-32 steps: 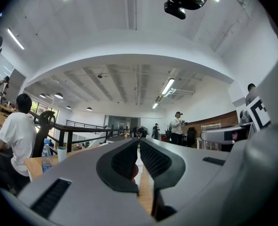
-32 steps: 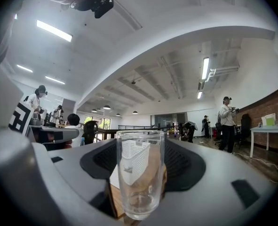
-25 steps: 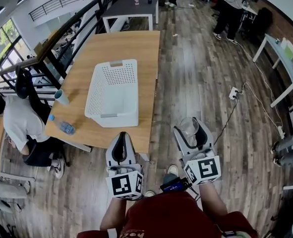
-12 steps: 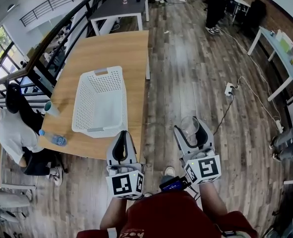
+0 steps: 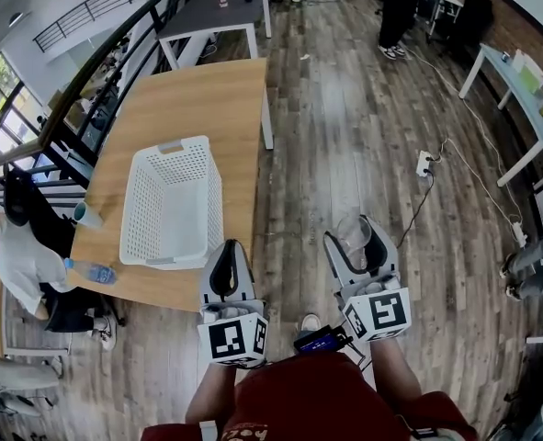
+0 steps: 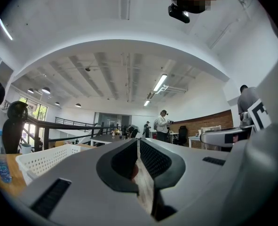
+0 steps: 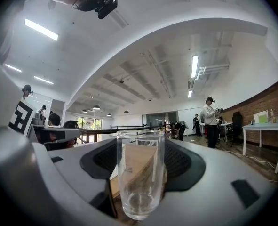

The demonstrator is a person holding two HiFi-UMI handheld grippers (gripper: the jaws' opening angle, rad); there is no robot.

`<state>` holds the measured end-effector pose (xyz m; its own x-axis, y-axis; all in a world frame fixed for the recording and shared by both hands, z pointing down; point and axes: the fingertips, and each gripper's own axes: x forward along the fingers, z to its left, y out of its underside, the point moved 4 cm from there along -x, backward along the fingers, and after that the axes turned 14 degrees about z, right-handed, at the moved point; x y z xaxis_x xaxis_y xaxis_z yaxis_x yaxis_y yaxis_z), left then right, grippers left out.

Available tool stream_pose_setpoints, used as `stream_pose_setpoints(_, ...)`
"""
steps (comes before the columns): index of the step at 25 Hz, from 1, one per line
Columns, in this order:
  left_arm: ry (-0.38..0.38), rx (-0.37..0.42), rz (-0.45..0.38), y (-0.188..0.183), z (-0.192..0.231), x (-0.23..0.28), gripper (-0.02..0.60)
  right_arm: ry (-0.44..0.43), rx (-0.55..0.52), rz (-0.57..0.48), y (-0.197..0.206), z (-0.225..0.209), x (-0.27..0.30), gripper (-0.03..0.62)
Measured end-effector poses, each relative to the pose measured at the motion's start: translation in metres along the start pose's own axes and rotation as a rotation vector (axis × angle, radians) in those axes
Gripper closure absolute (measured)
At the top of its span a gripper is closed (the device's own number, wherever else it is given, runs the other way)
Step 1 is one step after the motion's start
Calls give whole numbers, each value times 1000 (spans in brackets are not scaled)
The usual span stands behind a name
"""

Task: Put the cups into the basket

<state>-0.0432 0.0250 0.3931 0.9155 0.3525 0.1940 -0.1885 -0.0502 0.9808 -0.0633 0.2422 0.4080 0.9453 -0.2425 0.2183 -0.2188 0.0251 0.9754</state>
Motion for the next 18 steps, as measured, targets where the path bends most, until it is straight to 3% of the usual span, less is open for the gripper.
stream_pose_setpoints(18, -29, -14, -20, -15, -40, 77, 558, -40, -21, -29, -14, -79, 46, 309)
